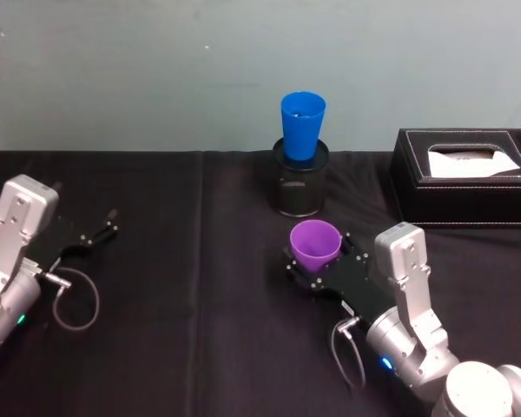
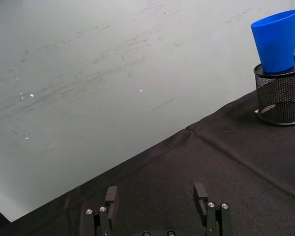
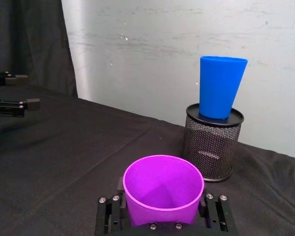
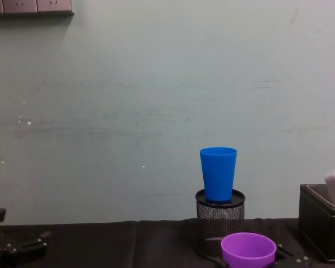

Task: Pick up one cup with a gripper and tap it against the other cup.

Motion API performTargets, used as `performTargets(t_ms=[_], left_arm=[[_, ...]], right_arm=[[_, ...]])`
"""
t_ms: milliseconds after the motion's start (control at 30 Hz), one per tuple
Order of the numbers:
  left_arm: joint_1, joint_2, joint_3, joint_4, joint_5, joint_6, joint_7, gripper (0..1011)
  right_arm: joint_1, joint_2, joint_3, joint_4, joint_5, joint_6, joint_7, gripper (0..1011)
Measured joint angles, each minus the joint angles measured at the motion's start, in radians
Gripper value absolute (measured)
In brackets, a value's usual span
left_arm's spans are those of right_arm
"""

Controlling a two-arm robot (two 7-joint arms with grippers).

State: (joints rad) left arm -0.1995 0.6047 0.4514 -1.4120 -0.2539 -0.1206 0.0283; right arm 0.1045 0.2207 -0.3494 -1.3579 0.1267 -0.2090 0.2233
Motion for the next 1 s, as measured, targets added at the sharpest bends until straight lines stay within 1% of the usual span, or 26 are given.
performTargets(t_ms=[67, 100, 200, 233, 367, 467, 500, 533, 567, 600, 633, 667, 700, 733, 800, 833, 933, 967, 1000], left_arm=[[0.000, 0.000, 0.000, 0.000, 0.000, 0.000, 0.000, 1000], [0.000, 0.000, 0.000, 0.000, 0.000, 0.000, 0.000, 1000], [0.000, 0.000, 0.000, 0.000, 0.000, 0.000, 0.000, 1000], [0.000, 0.000, 0.000, 0.000, 0.000, 0.000, 0.000, 1000], [0.000, 0.000, 0.000, 0.000, 0.000, 0.000, 0.000, 1000], [0.000, 0.000, 0.000, 0.000, 0.000, 0.000, 0.000, 1000], [0.000, 0.000, 0.000, 0.000, 0.000, 0.000, 0.000, 1000], [0.000, 0.000, 0.000, 0.000, 0.000, 0.000, 0.000, 1000], [0.000, 0.000, 0.000, 0.000, 0.000, 0.000, 0.000, 1000], [0.000, 0.000, 0.000, 0.000, 0.000, 0.000, 0.000, 1000], [0.000, 0.000, 0.000, 0.000, 0.000, 0.000, 0.000, 1000], [0.000, 0.000, 0.000, 0.000, 0.000, 0.000, 0.000, 1000], [0.000, 0.000, 0.000, 0.000, 0.000, 0.000, 0.000, 1000], [0.000, 0.000, 0.000, 0.000, 0.000, 0.000, 0.000, 1000], [0.000, 0.000, 0.000, 0.000, 0.000, 0.000, 0.000, 1000], [0.000, 0.000, 0.000, 0.000, 0.000, 0.000, 0.000, 1000], [0.000, 0.000, 0.000, 0.000, 0.000, 0.000, 0.000, 1000], [0.000, 0.000, 0.000, 0.000, 0.000, 0.000, 0.000, 1000], [0.000, 0.000, 0.000, 0.000, 0.000, 0.000, 0.000, 1000]], right_arm=[[0.000, -0.004, 0.003, 0.003, -0.001, 0.000, 0.002, 815], [-0.002, -0.007, 0.008, 0.003, -0.002, 0.002, 0.005, 868], [-0.010, -0.010, 0.018, -0.009, -0.002, 0.012, 0.008, 918], [-0.012, -0.011, 0.021, -0.016, -0.002, 0.015, 0.009, 965], [-0.029, -0.010, 0.039, -0.066, 0.000, 0.030, 0.014, 1003], [-0.048, -0.007, 0.075, -0.147, 0.014, 0.051, 0.012, 1002], [-0.048, -0.007, 0.075, -0.147, 0.014, 0.051, 0.012, 1003], [-0.051, -0.007, 0.083, -0.161, 0.017, 0.056, 0.007, 1003], [-0.057, -0.007, 0.099, -0.189, 0.019, 0.067, -0.002, 1002], [-0.060, -0.006, 0.109, -0.201, 0.019, 0.073, -0.010, 1003], [-0.065, -0.008, 0.129, -0.226, 0.018, 0.089, -0.029, 1003], [-0.066, -0.008, 0.139, -0.235, 0.015, 0.096, -0.040, 1003], [-0.069, -0.012, 0.160, -0.246, 0.003, 0.107, -0.070, 1002], [-0.070, -0.014, 0.171, -0.248, -0.009, 0.112, -0.087, 1003], [-0.071, -0.017, 0.188, -0.249, -0.033, 0.119, -0.123, 1002], [-0.070, -0.020, 0.204, -0.243, -0.054, 0.126, -0.151, 1003], [-0.064, -0.026, 0.224, -0.215, -0.072, 0.141, -0.171, 1003], [-0.064, -0.026, 0.224, -0.215, -0.072, 0.141, -0.171, 1003], [-0.059, -0.029, 0.227, -0.197, -0.078, 0.145, -0.172, 1003]])
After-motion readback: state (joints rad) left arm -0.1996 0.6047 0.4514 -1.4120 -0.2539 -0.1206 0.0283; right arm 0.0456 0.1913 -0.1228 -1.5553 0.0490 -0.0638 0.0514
